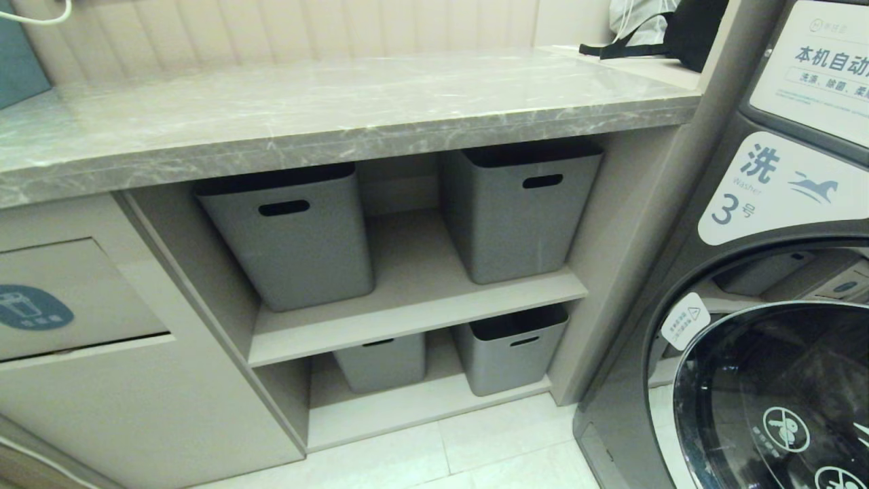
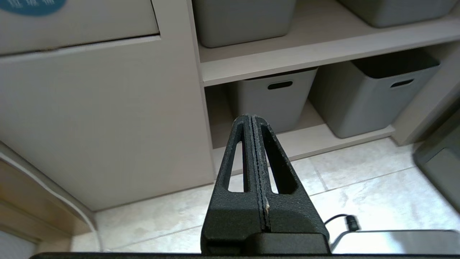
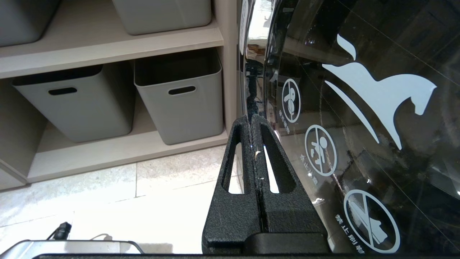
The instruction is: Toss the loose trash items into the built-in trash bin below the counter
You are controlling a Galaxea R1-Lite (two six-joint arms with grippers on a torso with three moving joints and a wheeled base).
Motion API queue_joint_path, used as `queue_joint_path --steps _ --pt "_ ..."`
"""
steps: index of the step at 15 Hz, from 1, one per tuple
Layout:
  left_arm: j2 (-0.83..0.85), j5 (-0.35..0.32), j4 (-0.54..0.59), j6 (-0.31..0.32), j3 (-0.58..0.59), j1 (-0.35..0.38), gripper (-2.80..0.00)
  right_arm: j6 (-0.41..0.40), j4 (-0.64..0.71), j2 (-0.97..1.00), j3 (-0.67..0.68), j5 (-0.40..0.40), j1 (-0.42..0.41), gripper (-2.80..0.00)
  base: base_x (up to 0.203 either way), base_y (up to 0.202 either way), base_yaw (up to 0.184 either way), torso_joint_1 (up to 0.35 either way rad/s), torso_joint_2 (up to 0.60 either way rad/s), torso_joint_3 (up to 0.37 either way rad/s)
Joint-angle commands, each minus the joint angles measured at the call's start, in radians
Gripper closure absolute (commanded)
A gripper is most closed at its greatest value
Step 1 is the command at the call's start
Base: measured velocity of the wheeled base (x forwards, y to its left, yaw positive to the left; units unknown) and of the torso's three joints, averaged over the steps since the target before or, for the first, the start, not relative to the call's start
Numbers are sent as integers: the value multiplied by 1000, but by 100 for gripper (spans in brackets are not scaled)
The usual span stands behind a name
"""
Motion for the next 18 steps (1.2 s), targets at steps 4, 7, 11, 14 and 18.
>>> queue_joint_path --steps 4,7,11,14,18 --pt "0 6 0 -12 0 0 0 0 0 0 0 0 0 0 0 0 0 0 0 0" --pt "0 6 0 -14 0 0 0 0 0 0 0 0 0 0 0 0 0 0 0 0" --pt "0 6 -1 -14 0 0 0 2 0 0 0 -1 0 0 0 0 0 0 0 0" --pt "0 6 -1 -14 0 0 0 0 0 0 0 0 0 0 0 0 0 0 0 0" --pt "0 6 -1 -14 0 0 0 0 0 0 0 -1 0 0 0 0 0 0 0 0"
